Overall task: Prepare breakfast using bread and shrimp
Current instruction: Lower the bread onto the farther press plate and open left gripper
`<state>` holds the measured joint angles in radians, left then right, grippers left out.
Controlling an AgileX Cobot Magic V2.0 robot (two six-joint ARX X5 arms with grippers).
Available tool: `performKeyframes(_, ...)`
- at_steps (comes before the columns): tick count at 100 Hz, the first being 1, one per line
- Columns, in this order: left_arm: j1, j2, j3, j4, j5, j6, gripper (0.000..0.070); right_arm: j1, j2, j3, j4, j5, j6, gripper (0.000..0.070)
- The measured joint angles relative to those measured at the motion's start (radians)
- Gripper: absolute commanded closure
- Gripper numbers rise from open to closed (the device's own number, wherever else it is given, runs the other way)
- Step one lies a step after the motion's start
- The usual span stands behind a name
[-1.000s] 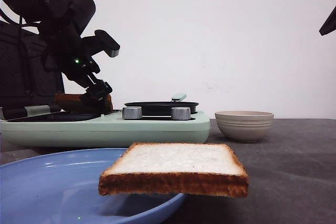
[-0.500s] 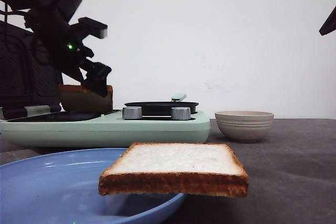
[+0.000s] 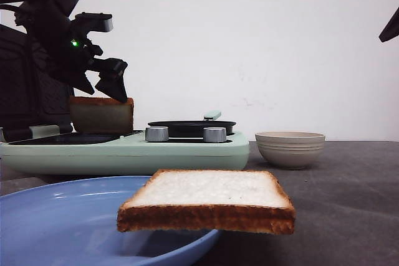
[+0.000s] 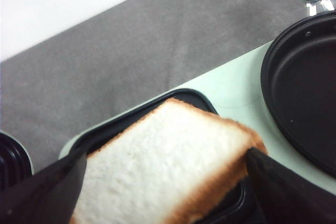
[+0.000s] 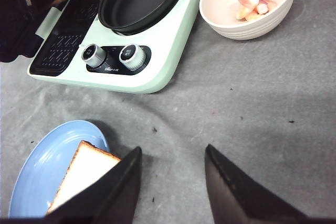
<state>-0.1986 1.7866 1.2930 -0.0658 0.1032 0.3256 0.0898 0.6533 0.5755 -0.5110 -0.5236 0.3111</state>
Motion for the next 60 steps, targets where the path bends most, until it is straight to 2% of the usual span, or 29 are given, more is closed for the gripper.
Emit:
performKeyframes(29, 0.000, 0.000, 0.000, -0.010, 0.002, -0.014, 0.0143, 0.000, 0.000, 0.000, 0.000, 0.000, 0.000, 0.0467)
performKeyframes(60, 0.027, -0.054, 0.000, -0.006, 0.040, -0.199, 0.0143, 0.000, 0.000, 0.000, 0.000, 0.000, 0.000, 0.0467)
